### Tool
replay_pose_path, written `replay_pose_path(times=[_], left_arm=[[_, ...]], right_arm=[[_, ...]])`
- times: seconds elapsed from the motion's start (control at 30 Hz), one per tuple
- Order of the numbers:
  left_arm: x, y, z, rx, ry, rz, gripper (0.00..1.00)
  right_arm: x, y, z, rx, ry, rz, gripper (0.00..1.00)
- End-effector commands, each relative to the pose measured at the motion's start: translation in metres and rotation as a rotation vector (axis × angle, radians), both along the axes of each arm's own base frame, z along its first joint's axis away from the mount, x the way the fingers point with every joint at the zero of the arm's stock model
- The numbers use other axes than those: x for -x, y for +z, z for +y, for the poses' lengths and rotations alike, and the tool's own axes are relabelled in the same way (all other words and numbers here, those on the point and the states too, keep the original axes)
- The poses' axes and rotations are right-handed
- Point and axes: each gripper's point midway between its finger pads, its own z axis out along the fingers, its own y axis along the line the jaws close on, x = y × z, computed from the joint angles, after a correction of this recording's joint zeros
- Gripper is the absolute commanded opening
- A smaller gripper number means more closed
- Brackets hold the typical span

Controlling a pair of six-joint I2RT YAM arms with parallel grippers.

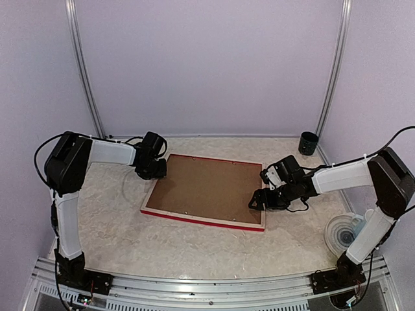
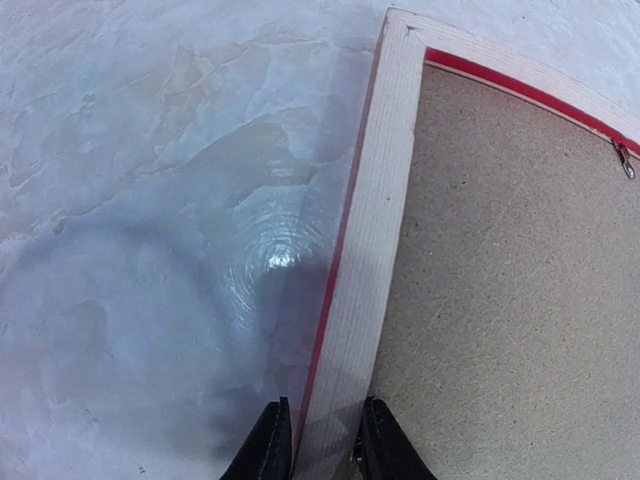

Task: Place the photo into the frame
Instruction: Press the fastener onto the backboard.

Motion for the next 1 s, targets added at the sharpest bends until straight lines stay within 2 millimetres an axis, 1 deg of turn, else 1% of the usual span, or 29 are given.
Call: replay_pose_path(times=[0.0, 0.07, 0.2, 0.27, 0.33, 0.4, 0.47, 0.67, 0.97], left_arm=[[0.015, -0.004, -0.004, -0.003, -0.007, 0.052, 0.27], [0.012, 0.004, -0.002, -0.005, 0.009, 0.026, 0.34], [0.007, 0.023, -0.001, 0.013, 0.025, -0.031, 0.35], [0.005, 0.03, -0.005, 0.028, 0.016, -0.048, 0.35], [0.005, 0.032, -0.01, 0.04, -0.001, -0.047, 0.35], [0.006, 0.028, -0.014, 0.045, -0.015, -0.028, 0.35], [0.008, 0.02, -0.015, 0.041, -0.024, -0.006, 0.35], [0.013, 0.0, -0.012, 0.014, -0.023, 0.037, 0.35], [0.011, -0.005, -0.006, -0.024, -0.006, 0.036, 0.35]], right_arm=[[0.018, -0.019, -0.003, 0.048, 0.023, 0.069, 0.83], [0.018, -0.02, -0.002, 0.043, 0.022, 0.07, 0.83], [0.019, -0.023, -0.003, 0.043, 0.022, 0.075, 0.83], [0.02, -0.024, -0.003, 0.042, 0.023, 0.08, 0.83], [0.02, -0.025, -0.003, 0.044, 0.022, 0.081, 0.83], [0.02, -0.025, -0.003, 0.041, 0.022, 0.081, 0.83], [0.02, -0.025, -0.002, 0.041, 0.021, 0.081, 0.83], [0.02, -0.026, -0.002, 0.038, 0.023, 0.083, 0.83], [0.022, -0.028, -0.002, 0.035, 0.023, 0.087, 0.83]])
